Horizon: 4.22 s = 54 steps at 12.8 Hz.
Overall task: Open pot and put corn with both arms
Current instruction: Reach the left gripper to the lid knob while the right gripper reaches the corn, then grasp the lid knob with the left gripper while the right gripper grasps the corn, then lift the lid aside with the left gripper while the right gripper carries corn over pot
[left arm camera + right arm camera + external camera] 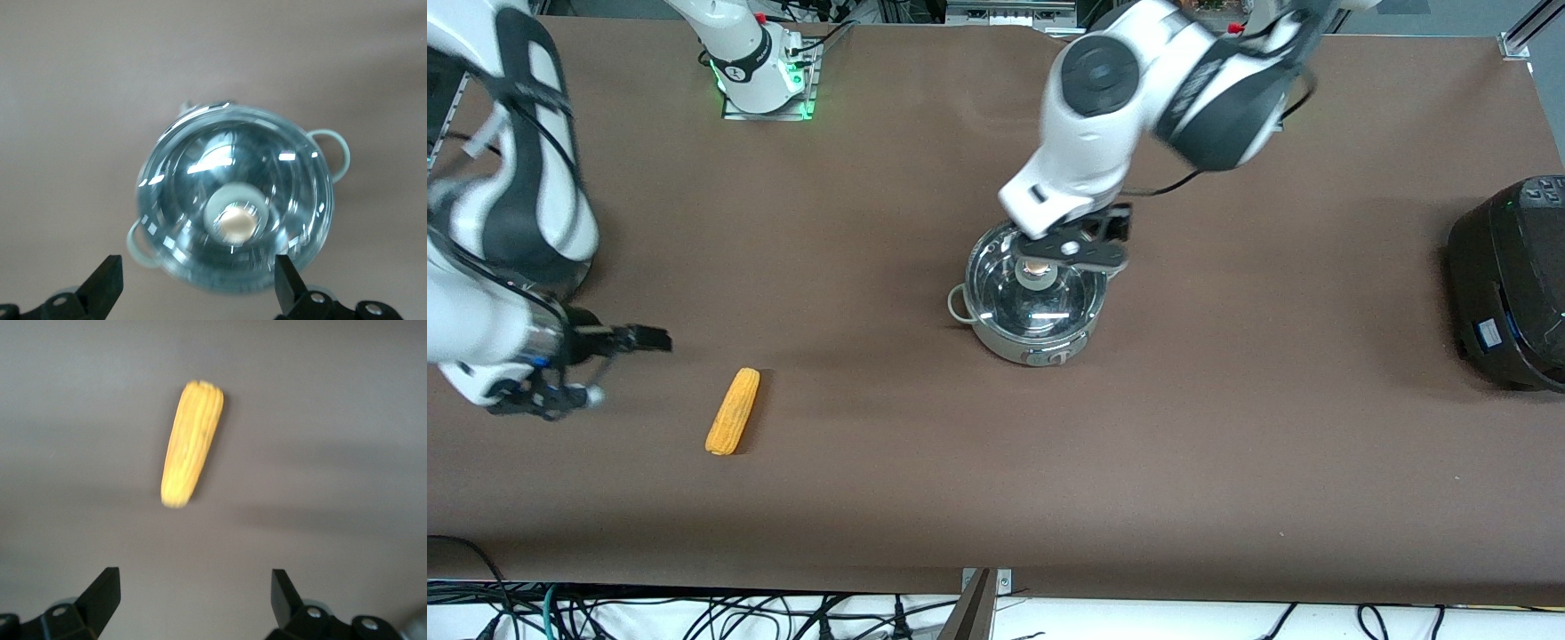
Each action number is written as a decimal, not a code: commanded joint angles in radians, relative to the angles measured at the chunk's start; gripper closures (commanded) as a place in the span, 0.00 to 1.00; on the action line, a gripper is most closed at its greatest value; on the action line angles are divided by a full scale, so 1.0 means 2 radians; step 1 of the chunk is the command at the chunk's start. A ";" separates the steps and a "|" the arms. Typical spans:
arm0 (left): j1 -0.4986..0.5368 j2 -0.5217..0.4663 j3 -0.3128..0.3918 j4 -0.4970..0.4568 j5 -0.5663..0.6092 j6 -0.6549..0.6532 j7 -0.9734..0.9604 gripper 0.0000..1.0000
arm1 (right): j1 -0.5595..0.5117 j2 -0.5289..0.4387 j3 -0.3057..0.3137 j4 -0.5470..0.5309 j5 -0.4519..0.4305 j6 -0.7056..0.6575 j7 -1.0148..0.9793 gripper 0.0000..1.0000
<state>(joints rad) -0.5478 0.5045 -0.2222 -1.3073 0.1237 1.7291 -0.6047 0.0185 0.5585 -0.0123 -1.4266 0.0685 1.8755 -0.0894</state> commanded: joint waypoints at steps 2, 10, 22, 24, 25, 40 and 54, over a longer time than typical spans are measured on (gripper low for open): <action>-0.026 0.051 0.003 0.029 0.045 0.018 0.002 0.00 | 0.017 0.032 0.001 -0.048 0.015 0.137 0.021 0.00; 0.008 0.063 0.004 -0.022 -0.039 0.035 0.176 0.00 | 0.024 0.110 0.004 -0.048 0.015 0.288 0.032 0.00; 0.004 0.056 0.004 -0.029 -0.035 0.032 0.171 0.80 | 0.025 0.128 0.018 -0.082 0.065 0.358 0.029 0.95; 0.005 0.042 0.004 -0.030 -0.035 0.031 0.169 1.00 | 0.028 0.117 0.019 -0.083 0.065 0.345 0.026 1.00; 0.006 0.038 0.004 -0.030 -0.036 0.031 0.166 1.00 | 0.027 0.104 0.022 -0.083 0.065 0.314 0.026 1.00; 0.288 -0.074 0.010 -0.155 -0.022 -0.026 0.282 1.00 | 0.258 0.117 0.127 0.171 -0.004 0.170 0.527 1.00; 0.319 -0.144 0.001 -0.259 0.003 0.062 0.273 0.00 | 0.306 0.169 0.122 0.161 -0.015 0.170 0.558 1.00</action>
<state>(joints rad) 0.0825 0.3183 -0.1946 -1.8740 0.1434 1.9737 -0.0530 0.6248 0.8976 0.2364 -1.1259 0.0620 2.2646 1.0039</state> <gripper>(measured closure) 0.000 0.656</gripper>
